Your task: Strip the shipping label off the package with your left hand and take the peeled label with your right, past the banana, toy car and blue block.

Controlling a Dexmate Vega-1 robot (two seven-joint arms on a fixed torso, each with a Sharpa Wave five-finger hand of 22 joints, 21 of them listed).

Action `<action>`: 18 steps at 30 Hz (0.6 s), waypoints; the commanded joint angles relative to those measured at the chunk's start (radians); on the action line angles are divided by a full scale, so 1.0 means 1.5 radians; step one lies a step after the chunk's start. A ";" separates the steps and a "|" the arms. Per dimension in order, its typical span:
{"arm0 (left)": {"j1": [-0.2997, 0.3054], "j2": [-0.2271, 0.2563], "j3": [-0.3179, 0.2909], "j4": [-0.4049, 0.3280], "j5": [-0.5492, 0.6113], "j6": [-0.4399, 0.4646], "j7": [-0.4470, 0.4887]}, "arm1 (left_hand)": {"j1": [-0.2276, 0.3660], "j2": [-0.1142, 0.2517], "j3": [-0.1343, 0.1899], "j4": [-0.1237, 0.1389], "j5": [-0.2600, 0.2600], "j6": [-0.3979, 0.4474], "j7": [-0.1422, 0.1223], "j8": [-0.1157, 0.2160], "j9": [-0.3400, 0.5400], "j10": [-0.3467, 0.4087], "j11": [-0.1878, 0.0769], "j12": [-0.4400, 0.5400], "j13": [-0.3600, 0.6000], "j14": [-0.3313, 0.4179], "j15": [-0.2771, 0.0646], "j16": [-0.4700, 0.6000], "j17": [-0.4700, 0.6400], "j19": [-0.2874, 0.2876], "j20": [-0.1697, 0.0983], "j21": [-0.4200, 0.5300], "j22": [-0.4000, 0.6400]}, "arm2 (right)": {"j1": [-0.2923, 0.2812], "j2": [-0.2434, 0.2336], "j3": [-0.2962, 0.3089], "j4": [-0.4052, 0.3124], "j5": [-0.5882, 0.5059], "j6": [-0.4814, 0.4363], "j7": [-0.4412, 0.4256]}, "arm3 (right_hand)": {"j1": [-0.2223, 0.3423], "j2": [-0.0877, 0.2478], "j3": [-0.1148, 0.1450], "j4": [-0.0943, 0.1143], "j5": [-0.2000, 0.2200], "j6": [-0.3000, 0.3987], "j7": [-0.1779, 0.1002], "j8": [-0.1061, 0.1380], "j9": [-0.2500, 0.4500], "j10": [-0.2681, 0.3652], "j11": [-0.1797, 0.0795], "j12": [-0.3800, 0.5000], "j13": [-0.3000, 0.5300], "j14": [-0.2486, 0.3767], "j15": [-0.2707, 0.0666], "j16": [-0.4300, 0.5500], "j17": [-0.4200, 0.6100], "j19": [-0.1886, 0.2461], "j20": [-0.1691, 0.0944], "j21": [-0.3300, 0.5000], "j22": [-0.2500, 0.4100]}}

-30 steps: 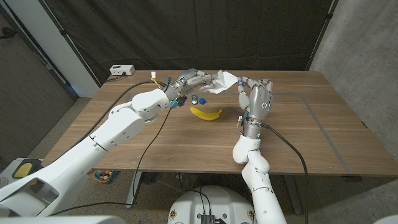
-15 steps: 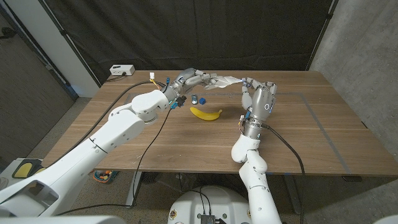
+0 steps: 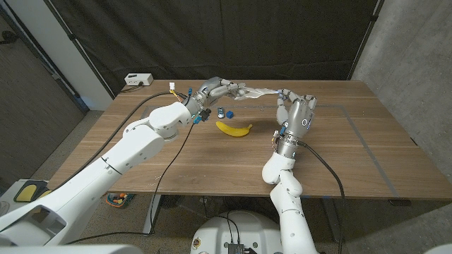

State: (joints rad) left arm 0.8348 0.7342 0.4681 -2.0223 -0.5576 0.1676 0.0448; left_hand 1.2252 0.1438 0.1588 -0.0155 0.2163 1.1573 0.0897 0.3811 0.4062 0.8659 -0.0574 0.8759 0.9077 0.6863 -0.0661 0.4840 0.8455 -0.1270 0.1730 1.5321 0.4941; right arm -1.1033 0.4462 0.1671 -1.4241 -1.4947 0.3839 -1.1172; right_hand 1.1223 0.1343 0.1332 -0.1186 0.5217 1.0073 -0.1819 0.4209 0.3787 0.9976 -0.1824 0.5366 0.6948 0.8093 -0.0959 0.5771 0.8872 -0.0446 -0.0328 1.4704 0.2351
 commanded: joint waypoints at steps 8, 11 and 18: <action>0.001 0.001 0.003 -0.011 0.017 0.003 0.007 | -0.009 -0.003 0.081 -0.071 0.001 -0.001 -0.002 0.003 0.004 -0.025 -0.040 0.005 -0.001 0.011 -0.055 -0.007 0.002 0.003 0.005 -0.001 0.004 | 0.007 0.005 0.012 0.008 0.004 0.005 0.000 | -0.004 0.012 -0.009 0.002 0.003 0.029 0.033 0.000 0.126 -0.006 0.001 0.007 0.001 -0.007 -0.091 0.009 0.005 -0.009 -0.033 0.016 0.003; 0.002 0.002 0.002 -0.012 0.017 0.005 0.006 | -0.010 -0.003 0.085 -0.072 0.001 -0.004 -0.003 0.001 0.006 -0.028 -0.036 0.005 -0.002 0.010 -0.054 -0.009 0.003 0.003 0.005 -0.002 0.005 | 0.007 0.005 0.014 0.008 0.001 0.010 0.000 | -0.003 0.013 -0.010 0.002 0.004 0.029 0.032 -0.001 0.124 -0.006 0.001 0.008 0.001 -0.007 -0.091 0.010 0.005 -0.010 -0.034 0.017 0.003; 0.003 0.005 0.004 -0.010 0.027 -0.007 0.000 | -0.023 -0.016 0.089 -0.072 -0.004 -0.029 -0.017 -0.023 -0.012 -0.036 -0.049 -0.011 -0.032 0.005 -0.055 -0.025 -0.002 0.005 0.005 -0.002 0.007 | 0.003 0.000 0.016 0.005 -0.009 0.025 0.000 | 0.002 -0.003 -0.006 -0.004 0.016 0.049 0.016 -0.019 0.083 0.003 -0.003 0.004 -0.026 0.002 -0.093 0.004 -0.011 0.032 -0.019 -0.007 -0.024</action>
State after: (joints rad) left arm 0.8353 0.7357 0.4717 -2.0361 -0.5350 0.1682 0.0525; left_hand 1.2046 0.1308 0.1855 -0.0197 0.2126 1.1371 0.0764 0.3643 0.3993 0.8659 -0.0575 0.8745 0.8800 0.6971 -0.0661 0.4604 0.8485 -0.1215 0.1786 1.5321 0.4986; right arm -1.0944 0.4515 0.1859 -1.4146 -1.4902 0.3989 -1.1171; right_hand 1.1238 0.1357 0.1198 -0.1162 0.5354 1.0114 -0.1861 0.4056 0.3983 0.9952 -0.1800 0.5404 0.6708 0.8044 -0.0945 0.5886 0.8804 -0.0230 -0.0334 1.4751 0.2111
